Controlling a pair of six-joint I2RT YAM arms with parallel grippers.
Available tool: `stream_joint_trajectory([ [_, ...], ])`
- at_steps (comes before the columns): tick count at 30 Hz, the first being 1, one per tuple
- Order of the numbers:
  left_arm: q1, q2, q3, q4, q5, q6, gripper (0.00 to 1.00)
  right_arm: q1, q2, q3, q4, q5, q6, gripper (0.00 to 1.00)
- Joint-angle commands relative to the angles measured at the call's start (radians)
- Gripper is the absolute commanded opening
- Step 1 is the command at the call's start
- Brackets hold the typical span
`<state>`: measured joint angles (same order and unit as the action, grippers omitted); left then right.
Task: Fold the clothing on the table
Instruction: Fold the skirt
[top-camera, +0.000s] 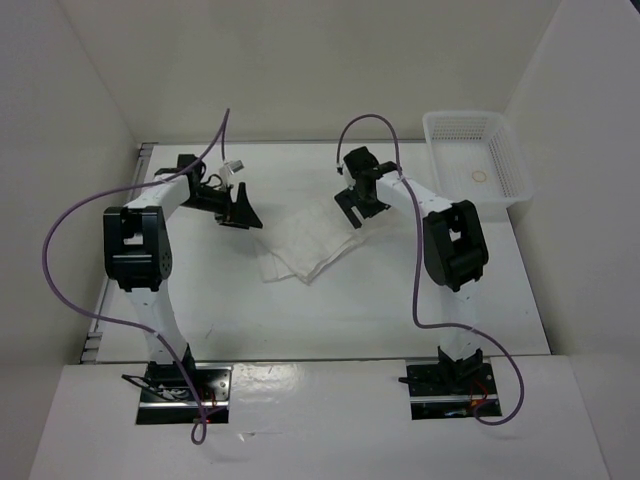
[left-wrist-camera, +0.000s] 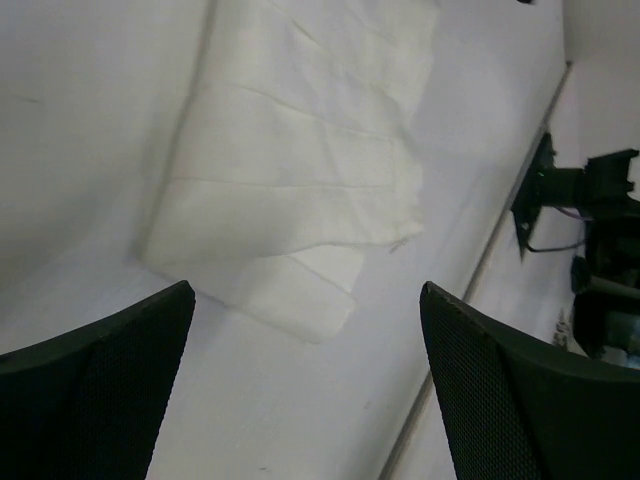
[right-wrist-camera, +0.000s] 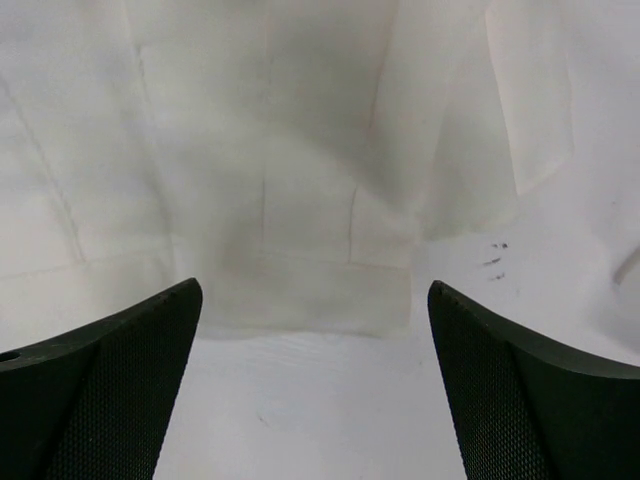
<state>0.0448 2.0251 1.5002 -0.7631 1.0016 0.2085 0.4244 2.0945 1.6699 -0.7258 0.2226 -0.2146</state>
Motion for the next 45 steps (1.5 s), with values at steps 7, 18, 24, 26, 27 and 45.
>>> stream_joint_trajectory([
  [7,0.037,0.153,0.058,0.075,-0.190,-0.003,0.99,-0.007,-0.102,-0.039,-0.009,-0.034,-0.009,0.97],
  [18,-0.025,0.254,0.081,0.084,-0.211,-0.003,0.97,-0.007,-0.102,-0.048,-0.009,-0.043,-0.009,0.97],
  [24,-0.034,0.254,0.071,0.064,-0.233,0.006,0.97,0.002,-0.082,-0.039,-0.018,-0.062,-0.009,0.97],
  [26,-0.034,0.254,0.060,0.053,-0.244,0.006,0.95,0.013,-0.082,-0.030,-0.027,-0.072,-0.009,0.97],
  [27,-0.034,0.254,0.060,0.053,-0.244,0.006,0.95,0.022,-0.071,-0.030,-0.027,-0.081,-0.009,0.97],
  [45,-0.043,0.234,0.042,0.007,-0.307,0.015,0.95,0.073,0.031,0.177,-0.106,-0.390,0.000,0.97],
])
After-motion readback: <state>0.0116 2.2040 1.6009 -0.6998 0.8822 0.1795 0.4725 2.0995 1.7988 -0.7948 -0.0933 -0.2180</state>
